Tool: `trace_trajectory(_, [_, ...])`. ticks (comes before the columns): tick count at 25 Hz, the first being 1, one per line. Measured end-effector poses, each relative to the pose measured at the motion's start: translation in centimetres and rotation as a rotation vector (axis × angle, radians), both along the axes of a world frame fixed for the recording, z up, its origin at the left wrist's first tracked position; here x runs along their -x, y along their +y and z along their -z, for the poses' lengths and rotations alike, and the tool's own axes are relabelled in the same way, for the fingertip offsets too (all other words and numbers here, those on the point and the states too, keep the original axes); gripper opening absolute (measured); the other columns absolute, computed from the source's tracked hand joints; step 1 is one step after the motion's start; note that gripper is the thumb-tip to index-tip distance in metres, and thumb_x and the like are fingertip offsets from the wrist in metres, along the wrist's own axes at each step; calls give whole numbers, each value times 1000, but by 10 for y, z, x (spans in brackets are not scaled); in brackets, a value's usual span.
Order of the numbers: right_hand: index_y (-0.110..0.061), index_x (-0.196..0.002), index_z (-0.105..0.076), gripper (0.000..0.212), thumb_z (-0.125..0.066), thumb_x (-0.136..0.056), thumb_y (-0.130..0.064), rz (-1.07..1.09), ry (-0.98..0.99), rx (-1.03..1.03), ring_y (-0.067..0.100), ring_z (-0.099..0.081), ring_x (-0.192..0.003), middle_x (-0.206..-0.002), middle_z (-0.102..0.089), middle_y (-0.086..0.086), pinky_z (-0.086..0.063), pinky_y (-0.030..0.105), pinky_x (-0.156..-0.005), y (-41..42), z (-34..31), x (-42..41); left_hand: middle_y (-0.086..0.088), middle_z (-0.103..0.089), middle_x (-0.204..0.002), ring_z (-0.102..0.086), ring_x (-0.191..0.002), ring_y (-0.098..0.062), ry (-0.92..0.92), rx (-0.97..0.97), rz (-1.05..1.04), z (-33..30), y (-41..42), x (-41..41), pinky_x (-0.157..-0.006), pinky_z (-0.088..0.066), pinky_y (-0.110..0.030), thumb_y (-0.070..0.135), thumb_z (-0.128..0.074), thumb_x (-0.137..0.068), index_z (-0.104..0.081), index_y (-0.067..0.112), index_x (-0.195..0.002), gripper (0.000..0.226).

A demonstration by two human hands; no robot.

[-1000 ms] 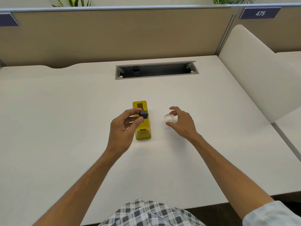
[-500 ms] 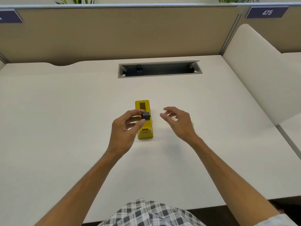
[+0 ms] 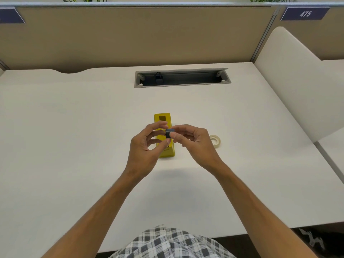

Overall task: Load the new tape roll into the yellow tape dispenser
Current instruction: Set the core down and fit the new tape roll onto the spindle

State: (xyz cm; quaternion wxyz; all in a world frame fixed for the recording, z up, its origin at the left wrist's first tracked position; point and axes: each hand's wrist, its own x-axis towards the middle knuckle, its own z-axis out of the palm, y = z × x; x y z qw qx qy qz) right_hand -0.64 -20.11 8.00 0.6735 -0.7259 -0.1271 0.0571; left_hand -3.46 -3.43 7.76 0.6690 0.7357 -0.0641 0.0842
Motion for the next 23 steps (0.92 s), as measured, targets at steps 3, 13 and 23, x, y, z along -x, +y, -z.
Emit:
trace_trajectory(3, [-22, -106, -72, 21, -72, -85, -24, -1, 1, 7, 11, -70, -94, -99, -75, -7, -56, 29, -84, -3, -2, 1, 0, -69, -111, -65, -104, -17, -1, -37, 7, 0, 2, 0, -83, -54, -24, 9, -68, -87, -66, 21, -114, 30])
trace_trajectory(13, [-28, -110, -66, 30, -68, -84, -43, 277, -134, 647, 3, -64, -94, -103, -69, -14, -46, 22, -74, -44, 32, -16, -5, -73, -107, -71, -98, -19, 74, -3, 15, 8, 3, 0, -82, -57, -24, -1, -68, -84, -68, 16, -111, 31])
trace_trajectory(23, [-22, -141, -42, 57, -56, -91, -46, 191, -33, 1379, 27, -47, -124, -142, -48, 3, -39, 40, -94, -96, 78, -46, -1, -73, -106, -70, -100, -18, 86, 38, 7, 5, 3, 1, -77, -55, -20, -3, -67, -84, -70, 18, -107, 31])
